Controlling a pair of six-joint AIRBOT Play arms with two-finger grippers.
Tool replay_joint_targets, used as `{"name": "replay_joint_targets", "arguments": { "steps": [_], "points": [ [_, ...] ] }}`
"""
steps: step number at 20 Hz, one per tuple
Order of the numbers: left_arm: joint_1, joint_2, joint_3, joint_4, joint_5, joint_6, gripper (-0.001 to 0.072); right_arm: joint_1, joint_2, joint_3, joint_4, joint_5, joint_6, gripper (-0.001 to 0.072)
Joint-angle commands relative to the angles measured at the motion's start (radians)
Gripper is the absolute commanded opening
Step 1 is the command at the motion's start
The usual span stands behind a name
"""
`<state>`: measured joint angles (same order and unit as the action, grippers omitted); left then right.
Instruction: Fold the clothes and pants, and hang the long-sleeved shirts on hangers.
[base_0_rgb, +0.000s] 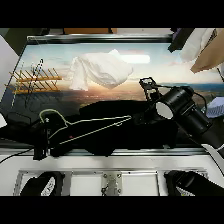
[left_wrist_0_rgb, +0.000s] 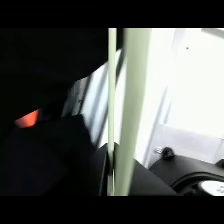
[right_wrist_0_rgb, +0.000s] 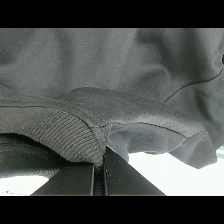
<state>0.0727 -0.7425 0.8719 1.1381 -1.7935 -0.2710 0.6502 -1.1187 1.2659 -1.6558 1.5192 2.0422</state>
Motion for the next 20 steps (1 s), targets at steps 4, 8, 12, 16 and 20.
{"name": "replay_joint_targets", "arguments": {
  "steps": [4,8,12,16,20],
  "points": [
    [-0.094,-0.029,-0.086,-0.012,0.067,-0.041,0.0014,0.001,0.000,0.000,0.001,-0.001,0.000,0.0028],
    [-0.100,-0.161,-0.011,-0.014,0.074,-0.060,0.0014,0.001,0.000,0.000,0.001,-0.001,0.000,0.0028],
    [-0.132,-0.263,0.017,-0.011,0.058,-0.064,0.0014,0.001,0.000,0.000,0.001,-0.001,0.000,0.0029],
    [-0.197,-0.320,0.015,-0.006,0.103,-0.109,0.0014,0.001,0.000,0.000,0.001,-0.001,0.000,0.0028],
    [-0.249,-0.366,0.027,-0.011,0.197,-0.138,0.0014,0.001,0.000,0.000,0.001,-0.001,0.000,0.0029]
  ]
}}
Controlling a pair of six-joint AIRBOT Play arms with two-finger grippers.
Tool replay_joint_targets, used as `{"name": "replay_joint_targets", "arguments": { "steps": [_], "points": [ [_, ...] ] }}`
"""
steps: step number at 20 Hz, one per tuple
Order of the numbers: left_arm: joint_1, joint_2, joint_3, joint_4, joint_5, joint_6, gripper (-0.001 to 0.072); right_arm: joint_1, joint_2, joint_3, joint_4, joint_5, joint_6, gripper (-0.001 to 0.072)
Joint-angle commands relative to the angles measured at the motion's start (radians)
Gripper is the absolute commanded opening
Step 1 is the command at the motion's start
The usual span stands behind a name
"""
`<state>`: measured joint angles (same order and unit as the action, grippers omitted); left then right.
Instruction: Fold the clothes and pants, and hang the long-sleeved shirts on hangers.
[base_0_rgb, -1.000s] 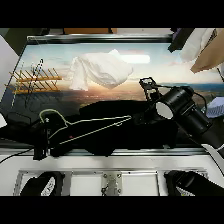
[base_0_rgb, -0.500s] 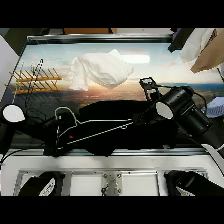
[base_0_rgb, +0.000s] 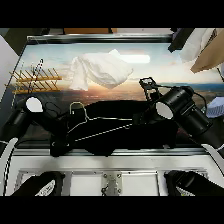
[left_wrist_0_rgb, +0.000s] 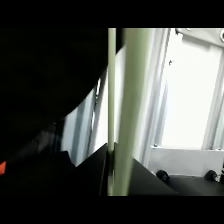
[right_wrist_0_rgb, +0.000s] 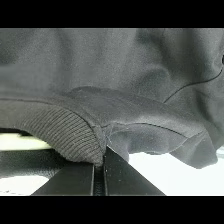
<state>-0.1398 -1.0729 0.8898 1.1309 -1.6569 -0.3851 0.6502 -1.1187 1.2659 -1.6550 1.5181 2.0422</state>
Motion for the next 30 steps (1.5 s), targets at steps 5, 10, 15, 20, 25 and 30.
{"name": "replay_joint_targets", "arguments": {
  "steps": [5,10,15,20,25,30],
  "points": [
    [-0.163,-0.111,0.058,-0.009,0.096,-0.025,0.0013,0.001,0.000,0.000,0.000,-0.003,0.001,0.0028],
    [-0.224,-0.157,0.138,-0.057,0.125,-0.052,0.0014,-0.001,0.002,0.044,-0.057,0.054,-0.158,0.0029],
    [-0.225,-0.200,0.151,-0.166,0.152,-0.051,0.0014,0.000,0.002,0.153,-0.103,0.122,-0.181,0.0028],
    [-0.225,-0.222,0.151,-0.166,0.180,-0.061,0.0013,0.001,0.000,0.199,-0.085,0.121,-0.171,0.0028],
    [-0.196,-0.221,0.151,-0.163,0.172,-0.105,0.0013,0.002,0.000,0.199,-0.084,0.113,-0.150,0.0028],
    [-0.236,-0.222,0.151,-0.164,0.193,-0.056,0.0013,0.027,-0.011,0.199,-0.017,-0.013,-0.150,0.0027]
  ]
}}
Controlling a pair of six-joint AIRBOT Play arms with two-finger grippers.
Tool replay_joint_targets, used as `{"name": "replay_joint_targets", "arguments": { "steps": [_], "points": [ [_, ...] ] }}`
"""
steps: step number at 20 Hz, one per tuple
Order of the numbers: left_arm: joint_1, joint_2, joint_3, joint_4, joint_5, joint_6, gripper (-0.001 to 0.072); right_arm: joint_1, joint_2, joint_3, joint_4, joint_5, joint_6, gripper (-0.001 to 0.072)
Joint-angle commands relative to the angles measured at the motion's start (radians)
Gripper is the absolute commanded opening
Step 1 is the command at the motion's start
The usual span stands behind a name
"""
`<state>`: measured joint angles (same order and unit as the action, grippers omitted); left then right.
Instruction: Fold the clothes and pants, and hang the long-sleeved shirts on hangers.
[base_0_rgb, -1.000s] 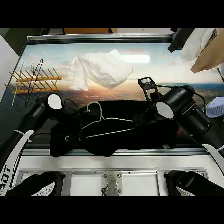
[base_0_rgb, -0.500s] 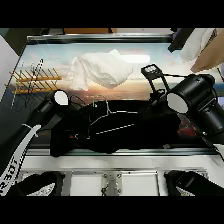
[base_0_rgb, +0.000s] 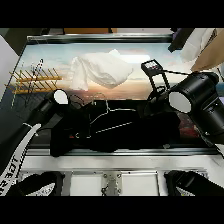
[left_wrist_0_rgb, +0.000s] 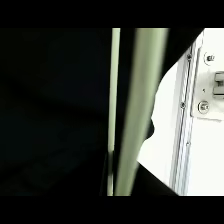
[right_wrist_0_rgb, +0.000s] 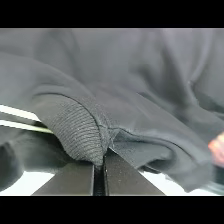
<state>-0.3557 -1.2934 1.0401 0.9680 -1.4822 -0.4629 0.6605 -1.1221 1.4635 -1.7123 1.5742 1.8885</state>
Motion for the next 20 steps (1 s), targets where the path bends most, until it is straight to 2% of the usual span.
{"name": "replay_joint_targets", "arguments": {
  "steps": [1,10,20],
  "points": [
    [-0.031,-0.001,0.001,-0.001,0.034,0.022,0.0013,0.034,-0.016,0.002,0.046,-0.080,0.003,0.0028],
    [-0.052,-0.001,0.000,-0.001,0.072,0.021,0.0014,0.197,-0.114,0.077,0.087,-0.145,0.005,0.0028],
    [-0.052,-0.001,0.000,-0.001,0.069,0.021,0.0014,0.203,-0.142,0.086,0.140,-0.214,0.026,0.0029]
  ]
}}
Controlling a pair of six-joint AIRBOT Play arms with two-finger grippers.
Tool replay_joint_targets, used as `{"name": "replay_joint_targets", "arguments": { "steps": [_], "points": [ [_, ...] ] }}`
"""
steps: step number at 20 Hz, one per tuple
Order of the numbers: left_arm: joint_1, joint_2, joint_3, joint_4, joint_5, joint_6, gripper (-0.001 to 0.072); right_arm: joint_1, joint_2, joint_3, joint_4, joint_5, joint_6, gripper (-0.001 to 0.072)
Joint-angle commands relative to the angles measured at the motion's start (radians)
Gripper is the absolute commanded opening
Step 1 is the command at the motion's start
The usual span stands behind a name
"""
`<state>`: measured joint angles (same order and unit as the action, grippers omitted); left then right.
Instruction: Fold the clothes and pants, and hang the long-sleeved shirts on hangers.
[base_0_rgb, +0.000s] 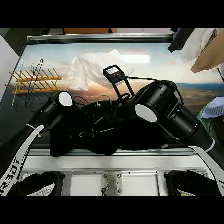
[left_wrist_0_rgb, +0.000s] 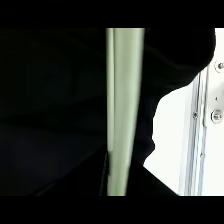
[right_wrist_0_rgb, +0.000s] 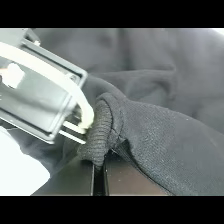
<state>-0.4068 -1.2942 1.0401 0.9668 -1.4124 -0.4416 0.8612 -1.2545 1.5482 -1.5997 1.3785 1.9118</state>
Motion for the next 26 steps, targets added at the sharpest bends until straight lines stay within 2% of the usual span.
{"name": "replay_joint_targets", "arguments": {
  "steps": [1,6,7,8,9,12,19,21,24,26],
  "points": [
    [-0.001,0.000,0.000,0.000,-0.001,-0.001,0.0014,0.002,-0.011,0.002,0.027,-0.018,0.003,0.0029],
    [-0.001,0.000,0.000,0.000,-0.001,-0.001,0.0014,0.002,-0.011,0.002,0.035,-0.018,0.002,0.0042],
    [-0.001,0.000,0.000,0.000,-0.002,-0.001,0.0014,0.002,-0.011,0.002,0.034,-0.018,0.002,0.0136],
    [-0.001,0.000,0.000,0.000,-0.002,-0.001,0.0014,0.002,-0.011,0.002,0.035,-0.018,0.002,0.0407],
    [-0.001,0.000,0.000,0.000,-0.002,-0.001,0.0014,0.002,-0.010,0.002,0.035,-0.017,-0.006,0.0575],
    [-0.001,0.000,0.000,0.000,-0.002,-0.001,0.0014,-0.002,0.006,0.013,0.035,0.011,-0.021,0.0588],
    [-0.001,0.000,0.000,0.000,-0.002,-0.001,0.0015,-0.002,0.031,0.127,0.039,0.201,-0.199,0.0594],
    [-0.001,0.000,0.000,0.000,-0.002,-0.001,0.0014,-0.026,0.031,0.130,0.102,0.201,-0.244,0.0596],
    [-0.001,0.000,0.000,0.000,-0.002,-0.001,0.0014,-0.122,0.033,0.130,0.276,0.201,-0.290,0.0612],
    [-0.001,0.000,0.000,0.000,-0.002,-0.001,0.0015,-0.195,0.049,0.130,0.289,0.192,-0.316,0.0612]
  ]
}}
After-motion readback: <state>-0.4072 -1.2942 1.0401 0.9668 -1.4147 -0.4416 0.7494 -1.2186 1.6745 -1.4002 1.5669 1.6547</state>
